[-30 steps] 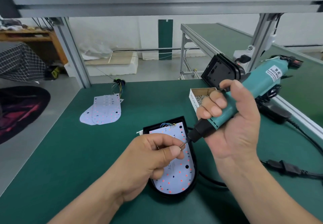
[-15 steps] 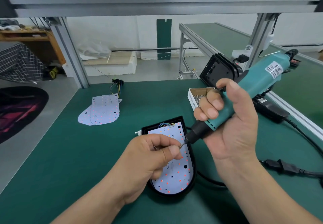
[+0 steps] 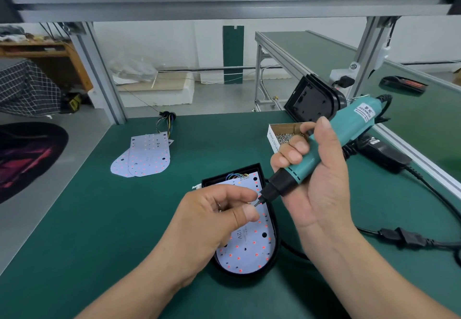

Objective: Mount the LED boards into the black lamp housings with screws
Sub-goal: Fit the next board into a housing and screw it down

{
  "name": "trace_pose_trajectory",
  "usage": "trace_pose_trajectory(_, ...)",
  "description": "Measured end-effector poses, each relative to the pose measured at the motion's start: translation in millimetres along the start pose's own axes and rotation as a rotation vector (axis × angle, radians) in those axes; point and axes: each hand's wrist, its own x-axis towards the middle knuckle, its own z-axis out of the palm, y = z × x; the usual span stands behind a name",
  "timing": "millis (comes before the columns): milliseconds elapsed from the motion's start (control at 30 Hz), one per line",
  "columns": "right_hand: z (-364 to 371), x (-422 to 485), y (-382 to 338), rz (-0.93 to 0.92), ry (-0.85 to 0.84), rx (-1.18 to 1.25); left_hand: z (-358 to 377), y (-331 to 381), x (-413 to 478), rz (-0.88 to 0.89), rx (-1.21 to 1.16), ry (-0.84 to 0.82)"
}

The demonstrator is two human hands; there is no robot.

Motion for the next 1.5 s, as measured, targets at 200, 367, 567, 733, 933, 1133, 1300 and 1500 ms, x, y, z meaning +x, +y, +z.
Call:
trace_pose_trajectory(200,-1,2,-1,0.014,0.027,0.042,-1,-2,2,-0.035,-0.073,-0.009)
trace_pose_trajectory(367,-1,2,-2,0.027,0.017,0.048,-9,-1,6,-0.030,-0.065,0.075)
trace_pose_trajectory(567,-1,-1,-1,0.054,-0.072,-0.098,-24,-5,14,0.056,0.626,0.227)
trace_pose_trajectory(733,-1,-6,8,0.157,-0.164,-0.227,-12,-2,13,0.005,1.004,0.207)
trace_pose_trajectory(933,-1,-9,10,0.165,-0.222,-0.316,-4,4,18,0.020,1.190,0.210)
trace_pose_trajectory(1133,0,-14,13,0.155,-0.264,-0.380,-4,1,20,0.037,1.236,0.177)
trace_pose_trajectory(1300,0,-16,14,0.159,-0.319,-0.411,-3,-1,22,0.052,1.284,0.168)
trace_pose_trajectory(1500,3,-19,14,0.151,-0.411,-0.441,-2,-2,24,0.089,1.373,0.177)
